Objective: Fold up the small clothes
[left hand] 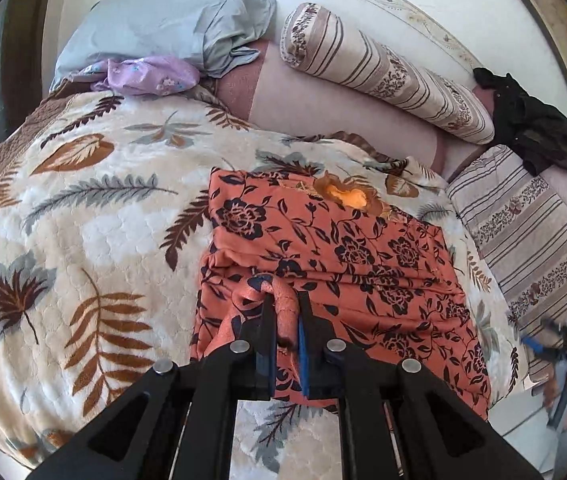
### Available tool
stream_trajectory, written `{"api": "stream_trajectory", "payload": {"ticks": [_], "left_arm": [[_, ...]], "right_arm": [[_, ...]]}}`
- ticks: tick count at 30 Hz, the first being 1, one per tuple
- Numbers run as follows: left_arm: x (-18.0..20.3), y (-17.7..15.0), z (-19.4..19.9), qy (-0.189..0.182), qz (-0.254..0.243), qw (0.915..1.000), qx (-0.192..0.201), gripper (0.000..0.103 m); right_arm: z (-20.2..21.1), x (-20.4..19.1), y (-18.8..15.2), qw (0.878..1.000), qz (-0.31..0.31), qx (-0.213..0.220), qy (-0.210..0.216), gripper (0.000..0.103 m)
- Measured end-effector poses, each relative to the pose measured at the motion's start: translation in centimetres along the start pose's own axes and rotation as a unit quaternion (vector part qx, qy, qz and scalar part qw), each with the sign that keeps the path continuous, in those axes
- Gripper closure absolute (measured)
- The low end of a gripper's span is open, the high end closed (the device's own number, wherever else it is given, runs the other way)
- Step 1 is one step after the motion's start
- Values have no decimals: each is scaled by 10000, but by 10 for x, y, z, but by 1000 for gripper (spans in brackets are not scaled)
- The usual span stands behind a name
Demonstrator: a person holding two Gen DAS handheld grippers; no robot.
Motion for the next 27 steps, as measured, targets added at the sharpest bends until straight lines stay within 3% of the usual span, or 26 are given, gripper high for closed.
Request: {"api": "stream_trajectory", "payload": {"ticks": [2,6,9,11,13,14,19,24,27], "left_arm": [[-6,-4,4,-34,172,9998,-23,95],[-6,-5,12,-54,154,9999,34,95],[-4,-8,17,-21,121,9999,69,95],[-5,-12,19,37,94,9999,93,95],[-11,-18,21,107,133,9998,57,95],[-14,-22,24,117,193,9997,39,95],[-21,-39,35,226,134,9997,16,95],[-30,-73,27,395,111,9986,-345,95],[-30,-80,26,390,-12,9979,-525,95]], "right_arm": [[10,21,-45,9986,-203,-492,-77,6],[15,54,-127,9890,-727,-1259,-272,38],[0,49,-155,9856,-751,-1505,-178,39],[-17,56,-164,9829,-907,-1560,-377,39],[-27,55,-174,9795,-910,-1747,-414,80],[-26,50,-176,9809,-725,-1733,-501,95],[6,28,-147,9930,-604,-983,-254,95],[-3,32,-141,9925,-783,-937,-83,95],[-8,10,-122,9944,-672,-799,173,95]]}}
Point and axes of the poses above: each gripper's, at about its wrist camera, not at the fingertips, and z roughly against the way its jaws point, x to its right, y to its top, the point moved 9 cm from there along -z, roughly the way its jaws point, and after that the axes turned 5 degrees about x, right-handed, at the moved point
